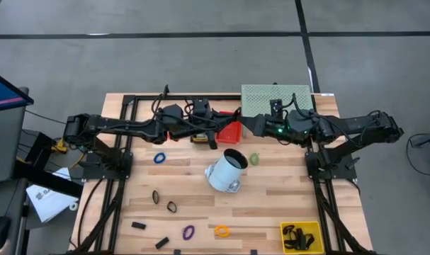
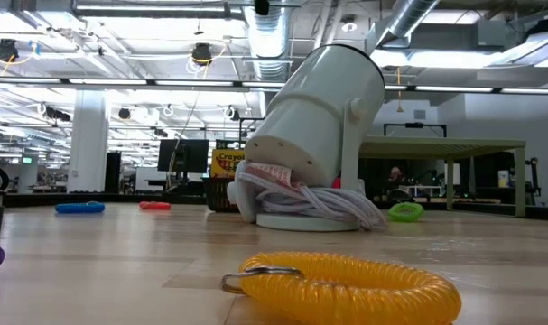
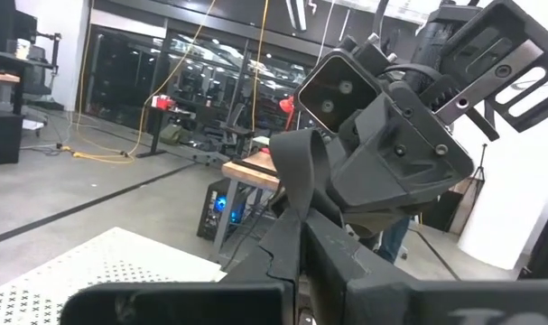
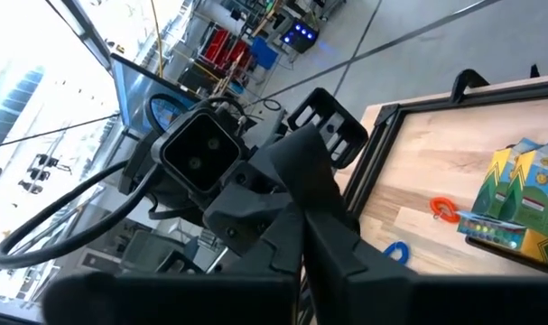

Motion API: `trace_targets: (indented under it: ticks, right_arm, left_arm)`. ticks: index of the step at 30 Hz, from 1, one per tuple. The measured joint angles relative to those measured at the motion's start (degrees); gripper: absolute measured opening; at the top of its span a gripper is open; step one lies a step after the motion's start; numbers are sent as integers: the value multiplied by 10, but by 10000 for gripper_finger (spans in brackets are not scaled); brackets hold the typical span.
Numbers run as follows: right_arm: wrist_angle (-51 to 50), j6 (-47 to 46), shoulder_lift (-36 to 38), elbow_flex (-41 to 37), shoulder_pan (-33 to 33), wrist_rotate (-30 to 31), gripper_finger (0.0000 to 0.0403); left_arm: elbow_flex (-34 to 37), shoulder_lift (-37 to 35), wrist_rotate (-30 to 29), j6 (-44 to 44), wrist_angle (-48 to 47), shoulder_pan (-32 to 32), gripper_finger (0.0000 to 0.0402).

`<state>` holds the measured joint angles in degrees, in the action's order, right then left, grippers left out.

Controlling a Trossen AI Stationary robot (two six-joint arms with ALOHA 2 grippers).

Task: Pick & Place Office Desk Supplies
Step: Put the black rubber band into the yellow bin

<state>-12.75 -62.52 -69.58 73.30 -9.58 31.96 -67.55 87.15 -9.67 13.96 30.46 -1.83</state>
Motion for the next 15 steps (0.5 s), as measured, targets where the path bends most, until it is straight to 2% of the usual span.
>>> trace_targets:
  ticks: [8,15]
  right_arm:
    - [1,9,0,0,-2,0,1]
    - [0,15,0,0,-5,0,1]
  left_arm:
    - [0,-7,0,0,-2,2,1]
    - [0,-42,-6,-7,-55,2,1]
